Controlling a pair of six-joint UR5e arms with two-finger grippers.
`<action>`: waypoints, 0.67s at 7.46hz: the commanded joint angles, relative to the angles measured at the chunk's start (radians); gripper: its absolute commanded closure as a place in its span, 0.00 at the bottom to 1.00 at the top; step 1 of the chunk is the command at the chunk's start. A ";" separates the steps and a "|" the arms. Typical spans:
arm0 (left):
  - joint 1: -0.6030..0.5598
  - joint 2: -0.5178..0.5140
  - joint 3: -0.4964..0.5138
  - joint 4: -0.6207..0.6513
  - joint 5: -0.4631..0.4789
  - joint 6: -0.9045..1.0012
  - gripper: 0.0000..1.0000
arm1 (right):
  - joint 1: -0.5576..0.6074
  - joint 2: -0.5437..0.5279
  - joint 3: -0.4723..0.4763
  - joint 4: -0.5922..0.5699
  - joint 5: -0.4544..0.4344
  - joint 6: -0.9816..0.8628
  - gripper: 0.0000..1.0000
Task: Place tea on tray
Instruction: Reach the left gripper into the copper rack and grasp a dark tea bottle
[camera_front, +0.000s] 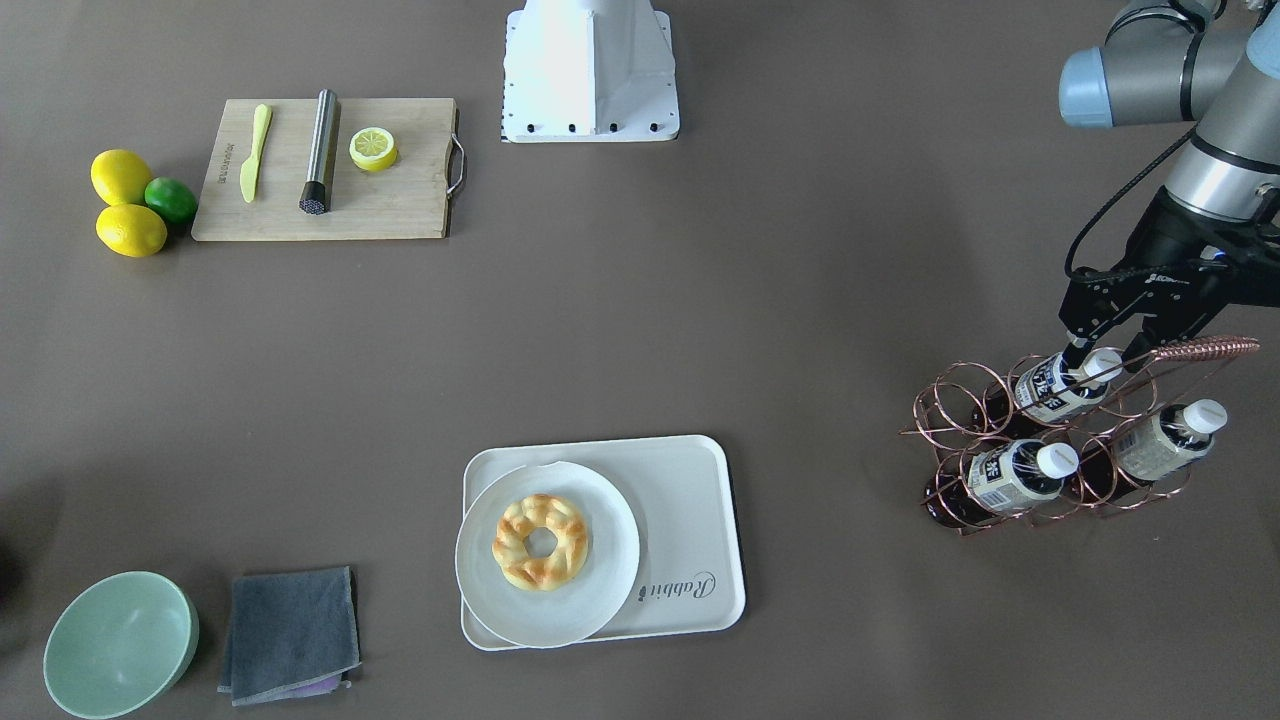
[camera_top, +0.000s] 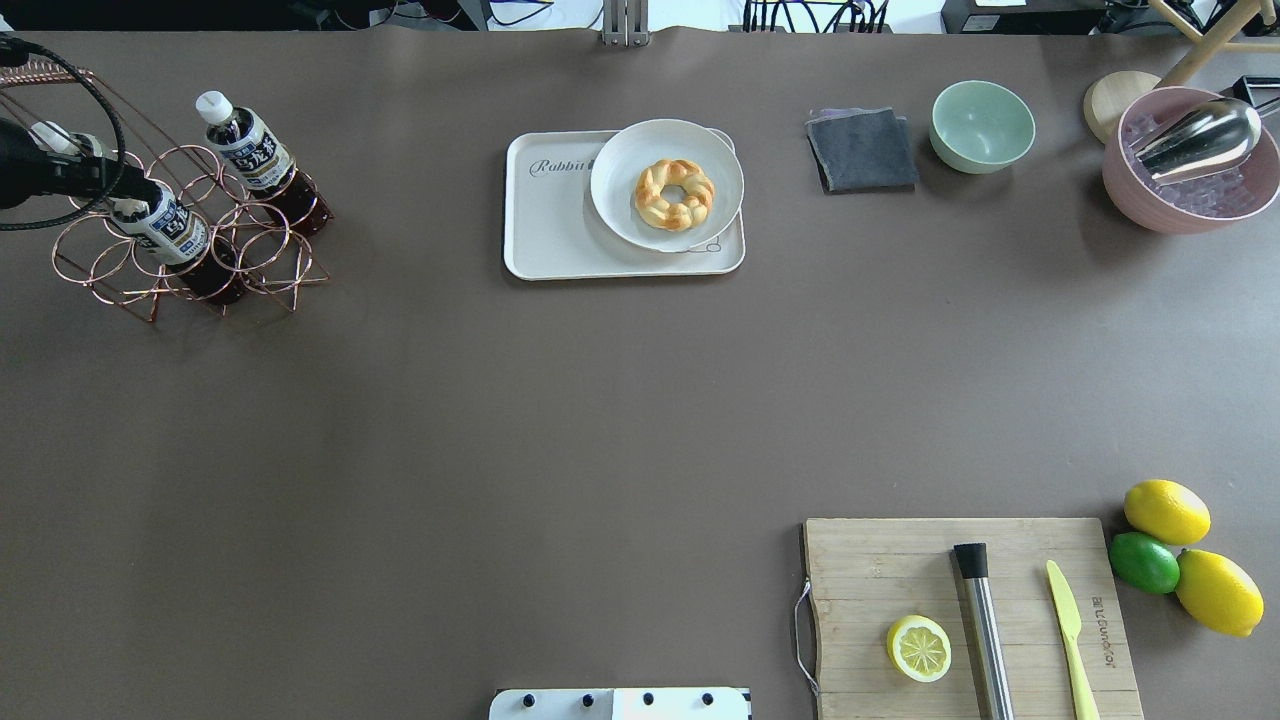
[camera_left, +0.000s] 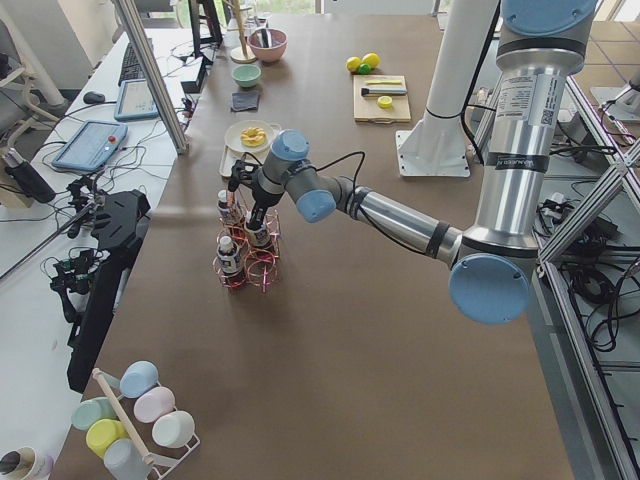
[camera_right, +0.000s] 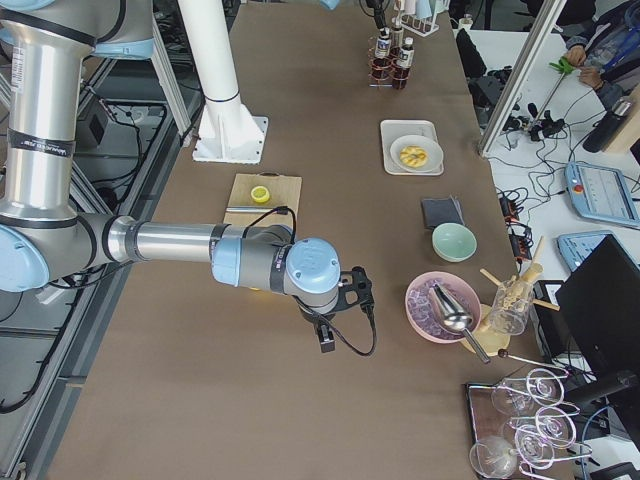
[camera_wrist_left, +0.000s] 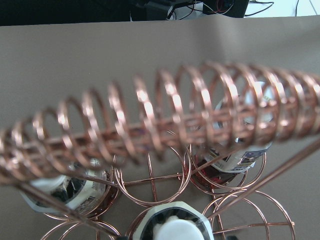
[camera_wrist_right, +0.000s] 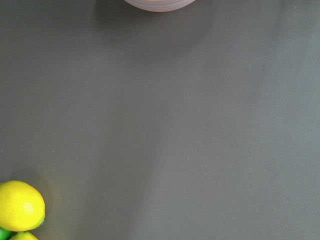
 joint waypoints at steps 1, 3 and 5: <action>0.000 -0.003 0.001 0.000 0.000 0.000 0.54 | 0.000 0.000 0.001 0.000 0.000 0.000 0.00; -0.002 -0.004 0.002 0.002 0.000 0.000 0.77 | 0.000 -0.003 0.001 0.000 0.000 0.000 0.00; -0.008 -0.004 -0.009 0.002 -0.005 -0.002 1.00 | 0.000 -0.011 -0.001 0.000 0.000 0.000 0.00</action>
